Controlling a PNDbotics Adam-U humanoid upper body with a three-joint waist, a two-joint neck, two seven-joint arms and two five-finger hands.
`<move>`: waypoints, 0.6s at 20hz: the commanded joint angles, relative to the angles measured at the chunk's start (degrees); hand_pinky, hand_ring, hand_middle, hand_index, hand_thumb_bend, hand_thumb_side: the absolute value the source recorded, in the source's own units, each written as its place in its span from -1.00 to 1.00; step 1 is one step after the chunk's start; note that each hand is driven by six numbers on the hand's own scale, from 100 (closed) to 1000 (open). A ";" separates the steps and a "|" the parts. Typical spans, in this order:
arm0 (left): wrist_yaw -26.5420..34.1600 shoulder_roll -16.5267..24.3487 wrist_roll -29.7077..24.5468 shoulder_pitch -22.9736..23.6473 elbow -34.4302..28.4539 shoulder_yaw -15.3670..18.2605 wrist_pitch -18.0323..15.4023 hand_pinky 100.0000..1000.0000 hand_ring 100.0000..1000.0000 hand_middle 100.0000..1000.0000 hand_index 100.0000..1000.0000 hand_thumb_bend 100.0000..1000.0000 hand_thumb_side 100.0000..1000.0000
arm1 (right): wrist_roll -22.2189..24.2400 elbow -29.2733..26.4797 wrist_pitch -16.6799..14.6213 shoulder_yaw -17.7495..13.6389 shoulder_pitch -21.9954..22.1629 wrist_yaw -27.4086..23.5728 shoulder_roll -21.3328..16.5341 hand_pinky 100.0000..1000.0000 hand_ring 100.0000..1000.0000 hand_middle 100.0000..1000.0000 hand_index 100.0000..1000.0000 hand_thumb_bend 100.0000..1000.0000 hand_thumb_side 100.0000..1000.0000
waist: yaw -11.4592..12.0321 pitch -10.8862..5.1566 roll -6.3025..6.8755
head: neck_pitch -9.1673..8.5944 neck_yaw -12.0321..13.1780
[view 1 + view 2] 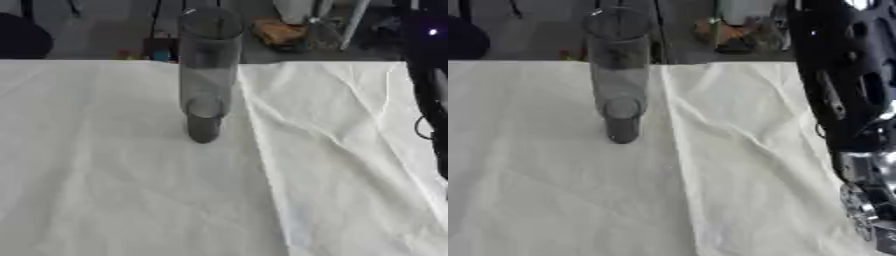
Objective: Arrange flowers into the vase.
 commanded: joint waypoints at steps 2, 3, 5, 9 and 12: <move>0.00 0.74 -0.39 -1.19 -0.77 -0.31 -0.04 0.70 0.57 0.68 0.82 -1.00 0.62 | -1.12 1.21 -2.21 -0.36 -3.32 -1.13 -2.45 -1.00 -0.58 -0.92 -0.87 -1.00 -1.00 | 0.56 -0.79 -0.20 | -1.84 -1.50; 0.02 0.79 -0.46 -1.34 -0.77 -0.38 -0.03 0.70 0.57 0.68 0.82 -1.00 0.62 | -1.39 1.56 -2.73 -0.39 -3.84 -1.48 -2.42 -1.00 -0.58 -0.92 -0.87 -1.00 -1.00 | 0.80 -0.69 -0.38 | -2.09 -1.74; 0.03 0.91 -0.63 -1.57 -0.77 -0.54 0.01 0.70 0.57 0.68 0.82 -1.00 0.62 | -1.99 2.30 -3.82 -0.36 -4.89 -2.16 -2.26 -1.00 -0.58 -0.92 -0.87 -1.00 -1.00 | 1.34 -0.52 -0.75 | -2.50 -2.18; 0.14 1.11 -0.88 -1.96 -0.77 -0.76 0.05 0.70 0.57 0.68 0.82 -1.00 0.62 | -2.43 4.01 -5.44 0.02 -6.70 -2.61 -2.14 -1.00 -0.58 -0.93 -0.87 -1.00 -1.00 | 2.52 -0.32 -1.41 | -2.35 -2.21; 0.10 1.22 -0.99 -2.05 -0.77 -0.82 0.06 0.70 0.57 0.68 0.82 -1.00 0.62 | -2.21 5.14 -6.42 0.36 -7.57 -1.99 -2.15 -1.00 -0.58 -0.93 -0.87 -1.00 -1.00 | 2.97 -0.11 -1.72 | -2.22 -2.37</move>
